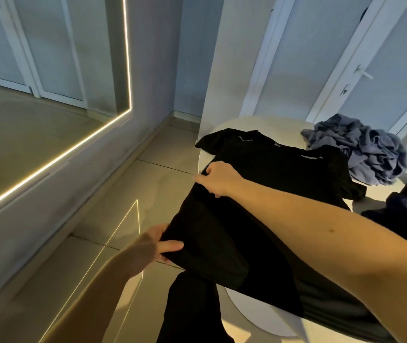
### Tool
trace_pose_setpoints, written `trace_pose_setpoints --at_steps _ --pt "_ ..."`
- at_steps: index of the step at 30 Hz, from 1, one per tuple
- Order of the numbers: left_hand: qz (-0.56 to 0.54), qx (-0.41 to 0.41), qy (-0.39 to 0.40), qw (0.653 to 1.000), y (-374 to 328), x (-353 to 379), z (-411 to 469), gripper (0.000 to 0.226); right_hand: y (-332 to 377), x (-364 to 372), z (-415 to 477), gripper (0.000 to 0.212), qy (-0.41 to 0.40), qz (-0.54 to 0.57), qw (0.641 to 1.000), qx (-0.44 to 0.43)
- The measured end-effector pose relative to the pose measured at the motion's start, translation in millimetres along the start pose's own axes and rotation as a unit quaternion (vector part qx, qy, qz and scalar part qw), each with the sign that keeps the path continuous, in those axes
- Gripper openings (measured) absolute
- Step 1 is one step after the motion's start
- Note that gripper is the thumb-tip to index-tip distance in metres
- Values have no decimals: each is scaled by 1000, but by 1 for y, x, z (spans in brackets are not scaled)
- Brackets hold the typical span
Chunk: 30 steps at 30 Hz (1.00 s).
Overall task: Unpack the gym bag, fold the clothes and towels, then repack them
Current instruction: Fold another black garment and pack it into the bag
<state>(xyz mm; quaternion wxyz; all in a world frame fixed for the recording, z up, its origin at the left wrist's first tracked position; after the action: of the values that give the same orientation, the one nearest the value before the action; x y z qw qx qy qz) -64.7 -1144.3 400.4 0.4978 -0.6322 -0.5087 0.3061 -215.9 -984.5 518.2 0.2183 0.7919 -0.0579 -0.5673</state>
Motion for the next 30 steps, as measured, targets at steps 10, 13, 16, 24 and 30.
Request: trace_pose_setpoints --at_steps 10,13,16,24,30 --pt "199 157 -179 951 -68 44 -47 31 15 -13 8 14 25 107 988 109" --pt "311 200 -191 909 -91 74 -50 31 -11 -40 -5 9 19 327 938 109" --pt "377 238 -157 881 -108 110 -43 31 -51 -59 -31 16 29 518 845 128" --pt "589 270 0 762 -80 194 -5 41 -163 -50 -71 7 58 507 837 198" --pt "600 199 67 772 -62 200 -2 49 -170 -50 -66 33 -18 256 947 192"
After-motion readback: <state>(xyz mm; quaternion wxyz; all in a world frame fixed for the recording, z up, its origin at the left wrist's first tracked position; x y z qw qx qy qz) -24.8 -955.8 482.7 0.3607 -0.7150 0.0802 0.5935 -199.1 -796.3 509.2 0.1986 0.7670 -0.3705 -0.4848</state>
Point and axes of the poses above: each hand's wrist, its own z-axis towards the middle knuckle, its own x-axis out of the palm, y = z × x, the point moved 1 cm from there along z, towards the middle knuckle, and after that the axes turned 5 degrees about y, right-handed, at the moved point
